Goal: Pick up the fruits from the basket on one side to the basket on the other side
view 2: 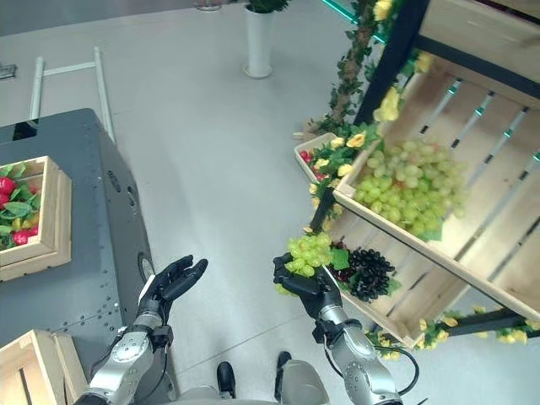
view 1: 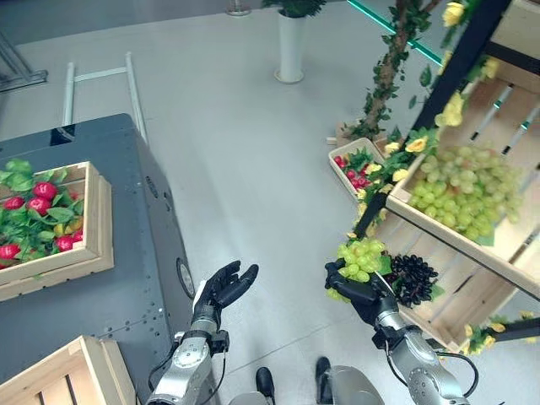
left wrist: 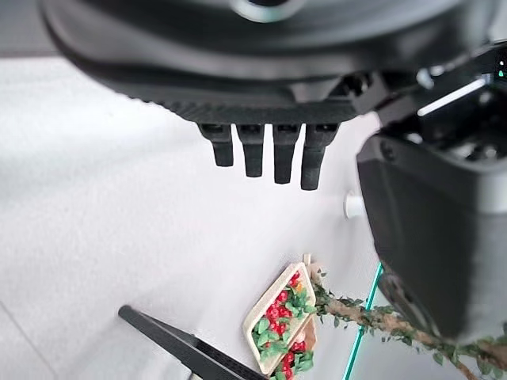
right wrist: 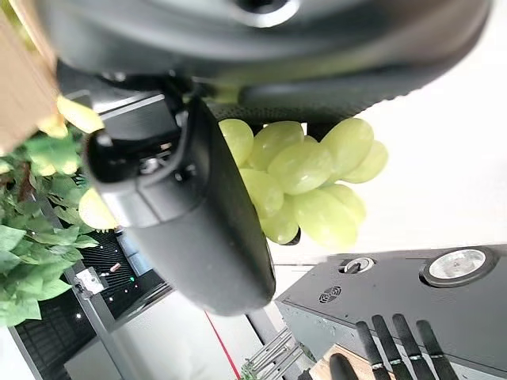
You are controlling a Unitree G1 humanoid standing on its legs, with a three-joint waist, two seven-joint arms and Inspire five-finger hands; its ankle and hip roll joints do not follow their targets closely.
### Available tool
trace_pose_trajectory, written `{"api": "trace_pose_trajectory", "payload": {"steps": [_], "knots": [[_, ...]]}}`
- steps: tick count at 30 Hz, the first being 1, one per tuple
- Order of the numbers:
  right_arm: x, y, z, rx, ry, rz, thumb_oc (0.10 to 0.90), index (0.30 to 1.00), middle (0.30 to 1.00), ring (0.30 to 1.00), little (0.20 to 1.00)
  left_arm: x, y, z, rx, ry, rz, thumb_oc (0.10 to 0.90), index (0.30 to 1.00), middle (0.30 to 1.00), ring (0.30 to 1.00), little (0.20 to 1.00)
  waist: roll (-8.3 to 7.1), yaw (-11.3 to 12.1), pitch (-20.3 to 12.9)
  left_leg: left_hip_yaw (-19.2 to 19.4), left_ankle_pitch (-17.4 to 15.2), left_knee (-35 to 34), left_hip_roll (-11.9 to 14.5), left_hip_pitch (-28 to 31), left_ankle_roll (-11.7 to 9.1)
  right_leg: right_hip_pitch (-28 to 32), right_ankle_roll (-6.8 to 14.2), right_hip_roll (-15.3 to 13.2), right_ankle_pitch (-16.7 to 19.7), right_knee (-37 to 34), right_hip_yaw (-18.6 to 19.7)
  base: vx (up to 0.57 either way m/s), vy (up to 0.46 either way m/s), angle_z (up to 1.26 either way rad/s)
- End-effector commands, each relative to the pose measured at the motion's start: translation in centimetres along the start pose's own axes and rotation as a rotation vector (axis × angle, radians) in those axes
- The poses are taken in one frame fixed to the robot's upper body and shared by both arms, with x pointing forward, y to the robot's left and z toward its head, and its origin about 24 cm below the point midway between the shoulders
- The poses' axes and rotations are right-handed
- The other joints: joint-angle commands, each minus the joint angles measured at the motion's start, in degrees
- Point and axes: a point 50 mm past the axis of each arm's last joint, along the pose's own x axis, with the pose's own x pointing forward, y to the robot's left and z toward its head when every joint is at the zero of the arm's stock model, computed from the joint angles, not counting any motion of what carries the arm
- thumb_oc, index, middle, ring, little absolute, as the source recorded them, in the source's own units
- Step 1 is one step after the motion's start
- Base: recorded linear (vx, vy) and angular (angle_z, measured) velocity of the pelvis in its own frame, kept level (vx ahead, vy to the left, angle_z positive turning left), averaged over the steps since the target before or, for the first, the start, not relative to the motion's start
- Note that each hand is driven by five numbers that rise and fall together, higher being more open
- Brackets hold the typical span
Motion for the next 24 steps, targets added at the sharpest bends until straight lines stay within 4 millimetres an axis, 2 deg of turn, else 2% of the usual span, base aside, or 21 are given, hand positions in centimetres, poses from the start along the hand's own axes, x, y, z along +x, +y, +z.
{"api": "trace_pose_trajectory", "payload": {"steps": [1, 3, 5, 8, 14, 17, 21, 22, 24], "knots": [[1.3, 4.0, 4.3, -0.008, -0.257, 0.202, 0.4, 0.3, 0.3, 0.3, 0.3, 1.0, 0.4, 3.6, -0.085, -0.177, 0.053, 0.8, 0.9, 0.9, 0.9, 0.9, -0.86, 2.34, -4.12, -3.46, -8.05, 1.61, -3.92, 1.36, 0.86, 9.31, 1.08, -3.79, 6.6, -9.97, -4.76, 0.06, -0.189, -0.52], [1.6, 4.6, 4.4, -0.034, -0.25, 0.241, 0.4, 0.3, 0.3, 0.3, 0.3, 0.9, 0.5, 4.0, -0.113, -0.196, 0.087, 0.8, 0.9, 0.9, 0.9, 0.9, -0.66, 3.48, -3.95, 0.63, -7.77, 1.06, -2.61, 1.95, -0.57, 11.58, 1.67, -4.91, 8.22, -17.81, -9.01, -0.02, -0.235, -0.89], [1.7, 4.4, 4.5, -0.051, -0.254, 0.221, 0.4, 0.3, 0.3, 0.3, 0.3, 1.2, 0.7, 4.2, -0.127, -0.194, 0.1, 0.8, 0.9, 0.9, 0.9, 0.9, -0.94, 3.89, -4.15, 2.16, -7.84, 1.45, -1.56, 1.7, -1.72, 13.16, 2.41, -4.04, 8.07, -24.63, -9.72, 0.0, -0.271, -0.78], [2.1, 4.2, 5.5, -0.051, -0.277, 0.202, 0.4, 0.3, 0.3, 0.3, 0.3, 1.1, 0.5, 3.9, -0.183, -0.171, 0.11, 0.8, 0.9, 0.9, 0.9, 0.9, -1.11, 3.4, -4.66, 3.97, -6.94, 0.09, -0.42, 2.96, -2.6, 12.8, 2.7, -3.09, 7.62, -24.63, -9.47, 0.05, -0.264, -0.57], [0.9, 3.4, 6.3, -0.099, -0.326, 0.183, 0.4, 0.3, 0.3, 0.3, 0.3, 0.4, -0.7, 2.5, -0.127, -0.135, 0.042, 0.8, 0.9, 0.9, 0.9, 0.9, -1.76, 1.57, -5.3, 5.05, -6.59, 0.09, 0.73, 3.91, -3.28, 12.92, 2.5, -1.4, 6.06, -24.63, -8.27, 0.07, -0.226, -0.19], [0.6, 3.1, 6.5, -0.1, -0.336, 0.195, 0.4, 0.3, 0.3, 0.3, 0.3, 0.2, -0.4, 2.4, -0.112, -0.132, 0.031, 0.8, 0.9, 0.9, 0.9, 0.9, -1.78, 1.05, -5.47, 5.39, -6.62, 0.09, 1.29, 4.25, -3.56, 13.08, 2.22, -0.67, 5.55, -24.63, -7.95, 0.05, -0.206, -0.05], [0.0, 3.2, 6.8, -0.111, -0.331, 0.252, 0.4, 0.3, 0.3, 0.3, 0.3, 0.0, 0.2, 1.8, -0.093, -0.096, 0.036, 0.8, 0.9, 0.9, 0.9, 0.9, -1.71, -0.31, -5.98, 6.06, -6.01, 0.09, 2.46, 4.82, -4.37, 13.3, 0.68, 1.28, 4.38, -24.63, -6.02, 0.06, -0.251, 0.01], [-0.1, 3.3, 7.0, -0.127, -0.322, 0.277, 0.4, 0.3, 0.3, 0.3, 0.3, 0.0, 0.5, 1.7, -0.109, -0.085, 0.047, 0.8, 0.9, 0.9, 0.9, 0.9, -2.0, -0.66, -6.07, 6.11, -6.19, 1.57, 2.85, 4.37, -4.78, 13.23, 0.0, 1.96, 4.05, -24.63, -5.21, 0.04, -0.267, 0.0], [-0.2, 3.3, 7.2, -0.158, -0.304, 0.31, 0.4, 0.3, 0.3, 0.3, 0.3, 0.0, 0.6, 1.5, -0.133, -0.078, 0.061, 0.8, 0.9, 0.9, 0.9, 0.9, -2.97, -0.71, -5.88, 6.3, -7.58, 8.72, 3.88, 2.31, -5.36, 13.24, -1.3, 2.63, 3.83, -24.63, -4.25, 0.03, -0.261, -0.06]]}}
